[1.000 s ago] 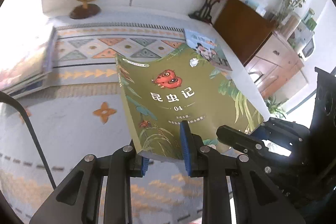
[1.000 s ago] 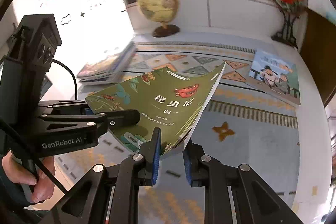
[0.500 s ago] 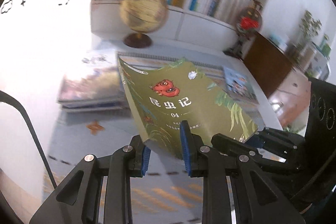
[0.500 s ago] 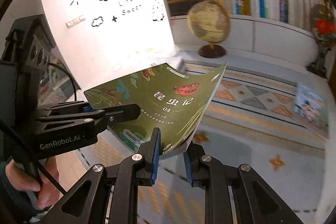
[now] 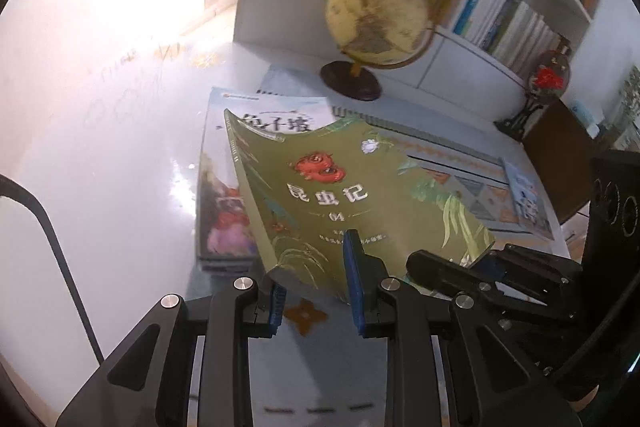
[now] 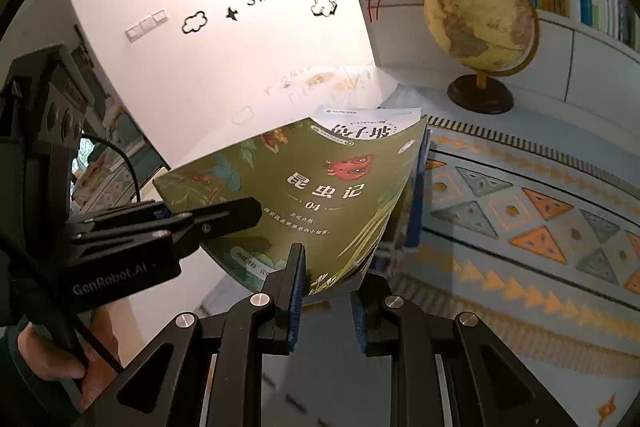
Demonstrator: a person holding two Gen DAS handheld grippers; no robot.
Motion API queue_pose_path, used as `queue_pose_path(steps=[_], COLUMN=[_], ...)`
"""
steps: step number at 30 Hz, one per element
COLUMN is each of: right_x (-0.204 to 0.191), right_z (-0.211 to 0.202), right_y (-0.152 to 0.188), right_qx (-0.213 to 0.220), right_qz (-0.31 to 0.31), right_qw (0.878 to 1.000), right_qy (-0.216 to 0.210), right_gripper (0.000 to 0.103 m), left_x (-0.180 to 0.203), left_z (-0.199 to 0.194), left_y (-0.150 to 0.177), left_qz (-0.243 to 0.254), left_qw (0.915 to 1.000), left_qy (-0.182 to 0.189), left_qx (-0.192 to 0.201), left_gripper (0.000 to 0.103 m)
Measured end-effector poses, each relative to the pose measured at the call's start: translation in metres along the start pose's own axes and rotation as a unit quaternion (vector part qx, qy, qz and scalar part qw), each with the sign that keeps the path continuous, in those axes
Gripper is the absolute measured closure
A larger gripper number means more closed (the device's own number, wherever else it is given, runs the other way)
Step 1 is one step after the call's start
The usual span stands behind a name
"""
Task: Organize books
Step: 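Lift and carry the green book toward the stack with both grippers, then lower the green book onto the stack and open both grippers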
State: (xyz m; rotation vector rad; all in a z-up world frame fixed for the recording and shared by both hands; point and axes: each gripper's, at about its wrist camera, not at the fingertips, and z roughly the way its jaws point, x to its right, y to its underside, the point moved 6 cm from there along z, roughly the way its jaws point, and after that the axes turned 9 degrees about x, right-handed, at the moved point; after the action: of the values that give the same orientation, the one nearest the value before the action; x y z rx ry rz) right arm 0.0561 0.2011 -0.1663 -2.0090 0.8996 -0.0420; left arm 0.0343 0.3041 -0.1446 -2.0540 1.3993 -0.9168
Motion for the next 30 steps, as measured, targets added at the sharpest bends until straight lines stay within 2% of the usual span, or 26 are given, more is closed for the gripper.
queue_pose_path(steps=[4,12,15,20,25,28,30], right_x=[0.006,0.015,0.018,0.023,0.027,0.03,0.029], right_z=[0.026,0.06,0.066,0.075,0.079,0.08,0.083], right_y=[-0.014,-0.022,-0.022,-0.012,-0.006,-0.006,-0.004], right_qx=[-0.003,-0.018,-0.024,-0.041,-0.046,-0.048,-0.06], right_qz=[0.02,0.038,0.052,0.084,0.105,0.113,0.113], right_qw=[1.0,0.999,0.998,0.995,0.993,0.992,0.991], right_qy=[0.008,0.027,0.024,0.019,0.029,0.04,0.041], right_gripper=[0.082,0.082,0.082,0.082,0.081,0.08,0.077], left_x=[-0.021,-0.037,-0.041,-0.051,-0.063,-0.073,-0.08], left_z=[0.019,0.047,0.052,0.059,0.059,0.054,0.048], left_y=[-0.007,-0.014,-0.011,0.001,0.006,0.007,0.007], left_qz=[-0.014,-0.026,-0.032,-0.037,-0.066,-0.077,-0.079], left_qw=[0.9998,0.9988,0.9982,0.997,0.9944,0.994,0.9943], left_qy=[0.012,0.027,0.03,0.019,0.014,0.006,-0.012], left_qx=[-0.012,-0.03,-0.042,-0.065,-0.082,-0.077,-0.071], left_gripper=[0.081,0.081,0.077,0.072,0.072,0.072,0.072])
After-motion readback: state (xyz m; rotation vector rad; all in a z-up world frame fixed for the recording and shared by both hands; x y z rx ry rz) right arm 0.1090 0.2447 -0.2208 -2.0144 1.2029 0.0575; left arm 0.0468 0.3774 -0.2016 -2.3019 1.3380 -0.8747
